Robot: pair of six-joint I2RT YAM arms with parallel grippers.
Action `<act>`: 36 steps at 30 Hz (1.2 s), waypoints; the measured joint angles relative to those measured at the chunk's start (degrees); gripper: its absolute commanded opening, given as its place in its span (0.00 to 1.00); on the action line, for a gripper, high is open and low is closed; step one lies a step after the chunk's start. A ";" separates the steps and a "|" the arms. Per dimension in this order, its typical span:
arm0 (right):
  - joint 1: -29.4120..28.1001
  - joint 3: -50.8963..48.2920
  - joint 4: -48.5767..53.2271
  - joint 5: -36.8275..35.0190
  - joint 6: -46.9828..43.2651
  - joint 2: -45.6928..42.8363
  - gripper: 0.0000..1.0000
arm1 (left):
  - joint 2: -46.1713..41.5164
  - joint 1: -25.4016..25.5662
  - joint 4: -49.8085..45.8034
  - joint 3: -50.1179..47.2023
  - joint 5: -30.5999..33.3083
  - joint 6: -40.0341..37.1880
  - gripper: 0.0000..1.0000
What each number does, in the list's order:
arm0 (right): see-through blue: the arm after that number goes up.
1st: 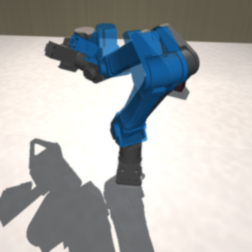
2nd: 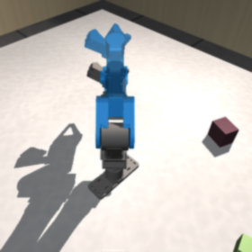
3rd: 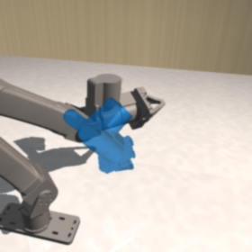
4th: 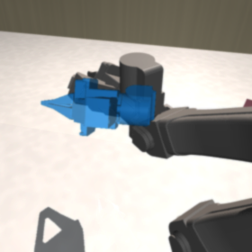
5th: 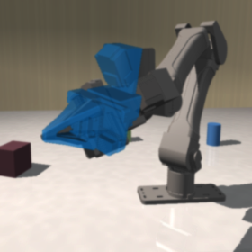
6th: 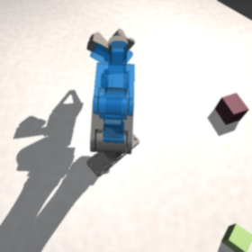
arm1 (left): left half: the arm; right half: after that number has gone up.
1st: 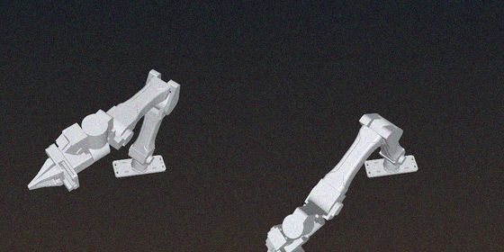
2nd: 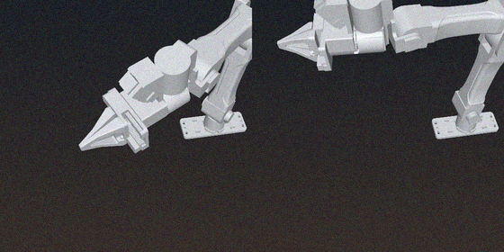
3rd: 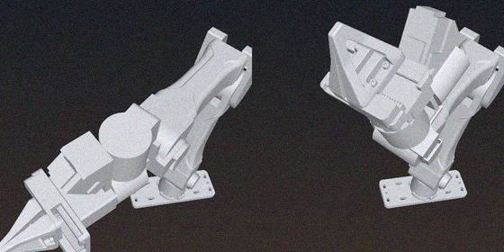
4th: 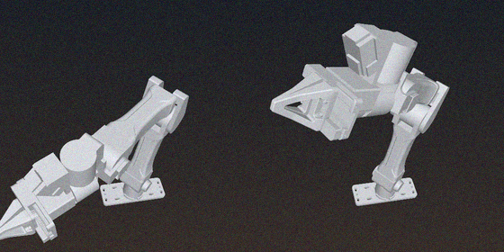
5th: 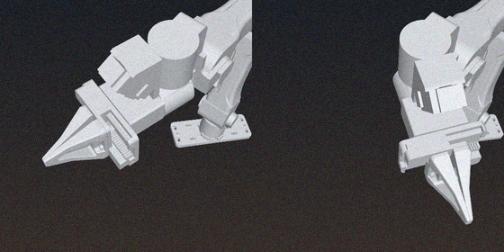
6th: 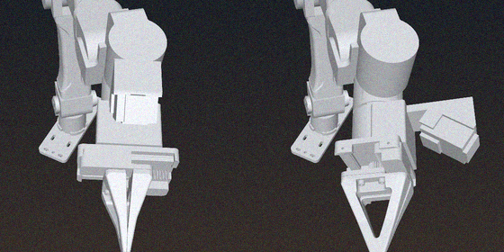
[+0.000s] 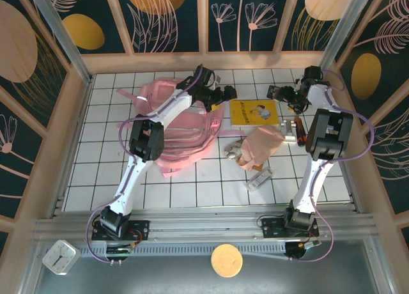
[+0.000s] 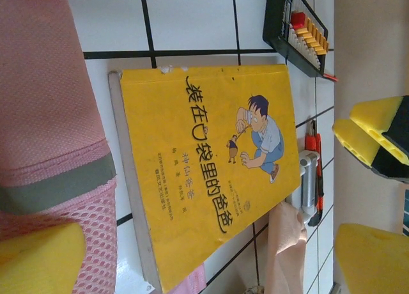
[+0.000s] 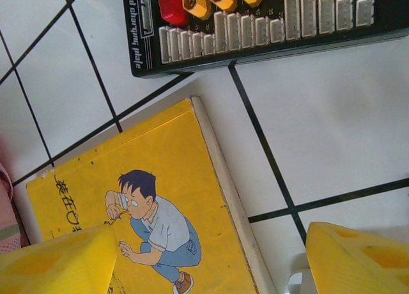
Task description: Pack books, pencil case, and school supplies into a backpack
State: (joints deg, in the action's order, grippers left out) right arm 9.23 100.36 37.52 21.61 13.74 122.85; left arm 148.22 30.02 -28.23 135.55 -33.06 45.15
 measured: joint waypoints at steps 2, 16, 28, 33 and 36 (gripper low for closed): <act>0.00 0.00 -0.15 1.16 -0.24 0.59 0.77 | 0.44 0.17 0.61 0.33 -0.17 0.31 0.99; -1.64 1.99 -2.34 7.04 -3.41 7.87 0.75 | 4.02 1.86 3.04 2.10 0.55 2.23 0.97; -1.88 0.11 -6.49 14.95 -5.97 8.46 0.58 | 4.76 3.37 5.92 0.11 0.92 3.21 0.97; -1.73 -4.09 -9.92 16.13 -5.97 6.10 0.48 | 4.42 3.37 6.58 -0.70 0.92 3.17 0.97; -1.73 -6.58 -10.71 16.44 -5.90 3.74 0.35 | 4.20 3.37 6.73 -1.05 0.92 3.10 0.97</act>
State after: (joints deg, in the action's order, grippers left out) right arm 7.51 93.78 26.81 38.04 7.84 126.58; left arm 152.42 33.39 -21.50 134.50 -32.14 48.25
